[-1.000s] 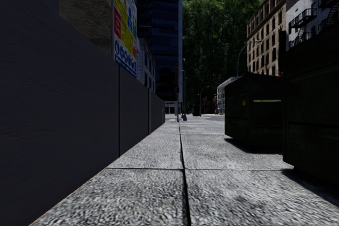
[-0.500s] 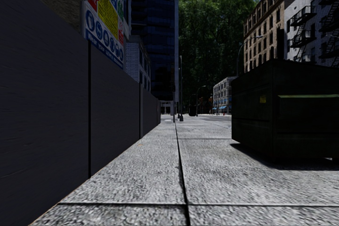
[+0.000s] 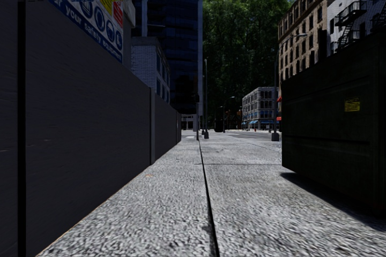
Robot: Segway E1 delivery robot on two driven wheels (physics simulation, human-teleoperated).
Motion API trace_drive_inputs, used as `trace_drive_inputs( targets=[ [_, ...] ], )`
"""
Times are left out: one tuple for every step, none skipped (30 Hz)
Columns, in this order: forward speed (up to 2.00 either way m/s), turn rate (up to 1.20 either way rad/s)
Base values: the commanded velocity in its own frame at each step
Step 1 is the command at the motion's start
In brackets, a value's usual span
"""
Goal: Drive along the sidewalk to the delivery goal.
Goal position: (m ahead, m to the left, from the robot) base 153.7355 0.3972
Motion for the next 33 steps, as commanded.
trace_drive_inputs(
  targets=[
    [2.0, -0.22],
    [2.0, -0.22],
    [2.0, -0.22],
    [2.0, -0.22],
    [2.0, -0.22],
    [2.0, -0.22],
    [2.0, -0.22],
    [2.0, -0.22],
    [2.0, -0.22],
    [2.0, -0.22],
    [2.0, -0.22],
    [2.0, -0.22],
    [2.0, -0.22],
    [2.0, -0.22],
    [2.0, -0.22],
    [2.0, -0.22],
    [2.0, -0.22],
    [2.0, -0.22],
    [2.0, -0.22],
    [2.0, -0.22],
    [2.0, -0.22],
    [2.0, -0.24],
    [2.0, -0.24],
    [2.0, -0.25],
    [2.0, -0.26],
    [2.0, -0.26],
    [2.0, -0.26],
    [2.0, -0.26],
    [2.0, -0.26],
    [2.0, -0.26],
    [2.0, -0.26],
    [2.0, -0.26],
    [2.0, -0.26]
  ],
)
